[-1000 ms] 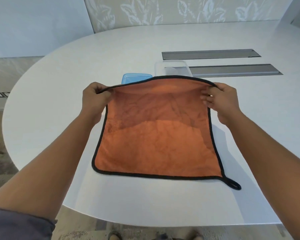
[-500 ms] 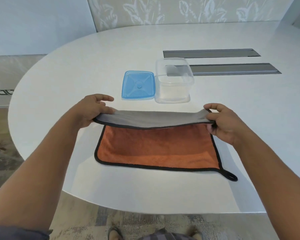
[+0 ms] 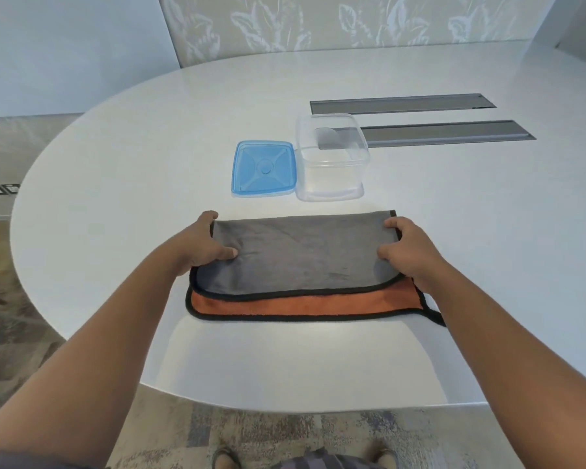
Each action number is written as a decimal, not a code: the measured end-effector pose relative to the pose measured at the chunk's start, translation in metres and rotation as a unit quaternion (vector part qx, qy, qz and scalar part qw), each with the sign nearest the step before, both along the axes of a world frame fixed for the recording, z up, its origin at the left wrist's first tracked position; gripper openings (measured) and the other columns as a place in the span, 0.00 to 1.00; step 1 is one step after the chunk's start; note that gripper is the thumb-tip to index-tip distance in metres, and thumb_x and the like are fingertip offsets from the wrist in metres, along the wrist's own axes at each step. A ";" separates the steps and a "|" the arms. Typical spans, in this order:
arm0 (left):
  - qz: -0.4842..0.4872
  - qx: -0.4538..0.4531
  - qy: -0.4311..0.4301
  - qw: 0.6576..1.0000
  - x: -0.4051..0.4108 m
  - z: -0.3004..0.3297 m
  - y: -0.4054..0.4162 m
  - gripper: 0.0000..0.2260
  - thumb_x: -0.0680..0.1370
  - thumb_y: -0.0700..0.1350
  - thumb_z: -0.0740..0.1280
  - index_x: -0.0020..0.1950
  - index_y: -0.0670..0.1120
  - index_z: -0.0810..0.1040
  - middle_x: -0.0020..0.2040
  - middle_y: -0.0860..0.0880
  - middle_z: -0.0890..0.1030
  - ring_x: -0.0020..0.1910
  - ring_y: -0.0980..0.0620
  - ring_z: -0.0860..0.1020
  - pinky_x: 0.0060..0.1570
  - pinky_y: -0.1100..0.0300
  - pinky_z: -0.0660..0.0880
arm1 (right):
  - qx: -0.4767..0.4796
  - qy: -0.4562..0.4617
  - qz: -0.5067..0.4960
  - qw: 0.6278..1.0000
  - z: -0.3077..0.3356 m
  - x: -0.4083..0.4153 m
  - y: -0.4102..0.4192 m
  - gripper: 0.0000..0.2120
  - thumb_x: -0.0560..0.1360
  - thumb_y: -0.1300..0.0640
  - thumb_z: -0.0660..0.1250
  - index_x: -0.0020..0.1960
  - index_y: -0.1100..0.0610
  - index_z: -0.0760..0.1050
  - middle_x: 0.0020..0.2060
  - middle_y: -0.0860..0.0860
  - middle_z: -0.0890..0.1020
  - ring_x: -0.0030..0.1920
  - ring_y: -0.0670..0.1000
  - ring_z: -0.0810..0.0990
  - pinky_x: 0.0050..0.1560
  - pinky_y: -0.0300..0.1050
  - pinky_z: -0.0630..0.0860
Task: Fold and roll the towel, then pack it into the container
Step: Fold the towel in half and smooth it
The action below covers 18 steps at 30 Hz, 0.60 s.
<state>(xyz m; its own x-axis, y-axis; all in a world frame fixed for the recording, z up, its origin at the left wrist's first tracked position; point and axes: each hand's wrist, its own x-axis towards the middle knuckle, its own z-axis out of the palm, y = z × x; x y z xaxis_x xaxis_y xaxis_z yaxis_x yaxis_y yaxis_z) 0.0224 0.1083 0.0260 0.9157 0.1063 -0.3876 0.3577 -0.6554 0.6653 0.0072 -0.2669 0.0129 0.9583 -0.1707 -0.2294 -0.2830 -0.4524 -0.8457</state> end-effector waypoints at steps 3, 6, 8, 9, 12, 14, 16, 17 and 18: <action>0.018 0.000 -0.041 0.999 0.001 -0.006 -0.006 0.43 0.72 0.46 0.80 0.80 0.49 0.60 0.71 0.44 0.72 0.64 0.43 0.74 0.65 0.48 0.74 | -0.032 -0.046 -0.020 0.998 -0.003 0.010 -0.003 0.28 0.74 0.63 0.69 0.72 0.51 0.71 0.60 0.47 0.76 0.57 0.52 0.77 0.60 0.50 0.78; 0.034 -0.001 -0.092 0.995 -0.001 -0.008 -0.015 0.38 0.74 0.45 0.77 0.79 0.48 0.62 0.64 0.49 0.74 0.59 0.46 0.74 0.58 0.54 0.73 | -0.037 -0.077 -0.027 0.996 -0.004 0.021 -0.004 0.23 0.73 0.61 0.69 0.67 0.49 0.75 0.60 0.45 0.77 0.57 0.50 0.78 0.61 0.53 0.78; 0.043 -0.004 -0.115 0.992 -0.001 -0.010 -0.017 0.34 0.75 0.45 0.76 0.78 0.48 0.65 0.62 0.50 0.73 0.59 0.47 0.74 0.57 0.55 0.72 | -0.009 -0.078 -0.032 0.996 -0.005 0.029 -0.005 0.18 0.73 0.57 0.70 0.63 0.49 0.78 0.60 0.47 0.79 0.57 0.50 0.79 0.59 0.51 0.78; 0.047 -0.012 -0.119 0.992 0.000 -0.011 -0.016 0.33 0.75 0.45 0.76 0.77 0.48 0.67 0.63 0.50 0.74 0.59 0.48 0.75 0.58 0.55 0.73 | 0.014 -0.076 -0.035 0.996 -0.006 0.032 -0.007 0.15 0.73 0.56 0.72 0.60 0.50 0.79 0.60 0.49 0.80 0.55 0.50 0.79 0.56 0.48 0.78; 0.059 -0.054 -0.115 0.990 0.002 -0.011 -0.011 0.28 0.74 0.43 0.78 0.72 0.47 0.74 0.67 0.46 0.77 0.60 0.47 0.77 0.60 0.55 0.74 | 0.082 -0.058 -0.036 0.994 -0.001 0.035 -0.014 0.11 0.72 0.57 0.77 0.53 0.52 0.81 0.55 0.53 0.83 0.50 0.51 0.81 0.49 0.45 0.79; 0.062 -0.088 -0.109 0.988 0.002 -0.008 -0.006 0.30 0.73 0.42 0.79 0.74 0.45 0.74 0.69 0.46 0.76 0.63 0.48 0.76 0.65 0.56 0.73 | 0.146 -0.028 -0.025 0.989 0.010 0.032 -0.019 0.12 0.74 0.62 0.75 0.56 0.55 0.81 0.53 0.52 0.82 0.44 0.51 0.82 0.40 0.46 0.80; 0.053 -0.104 -0.107 0.987 0.000 -0.001 -0.003 0.35 0.74 0.42 0.78 0.78 0.45 0.69 0.73 0.48 0.73 0.65 0.50 0.74 0.68 0.56 0.70 | 0.184 -0.009 0.000 0.983 0.025 0.028 -0.027 0.13 0.77 0.67 0.71 0.60 0.57 0.80 0.50 0.50 0.81 0.40 0.48 0.79 0.34 0.42 0.77; 0.042 -0.102 -0.108 0.988 -0.001 0.002 -0.001 0.36 0.74 0.42 0.78 0.80 0.45 0.67 0.74 0.49 0.71 0.66 0.50 0.72 0.69 0.56 0.69 | 0.185 -0.005 0.014 0.983 0.032 0.027 -0.032 0.14 0.78 0.68 0.70 0.61 0.57 0.80 0.50 0.50 0.81 0.39 0.48 0.79 0.33 0.41 0.77; 0.026 -0.094 -0.108 0.989 -0.002 0.004 0.000 0.38 0.74 0.43 0.78 0.81 0.46 0.65 0.75 0.49 0.70 0.67 0.51 0.72 0.69 0.57 0.69 | 0.178 -0.003 0.031 0.983 0.038 0.025 -0.036 0.14 0.78 0.68 0.70 0.61 0.56 0.80 0.51 0.49 0.81 0.40 0.48 0.78 0.32 0.39 0.77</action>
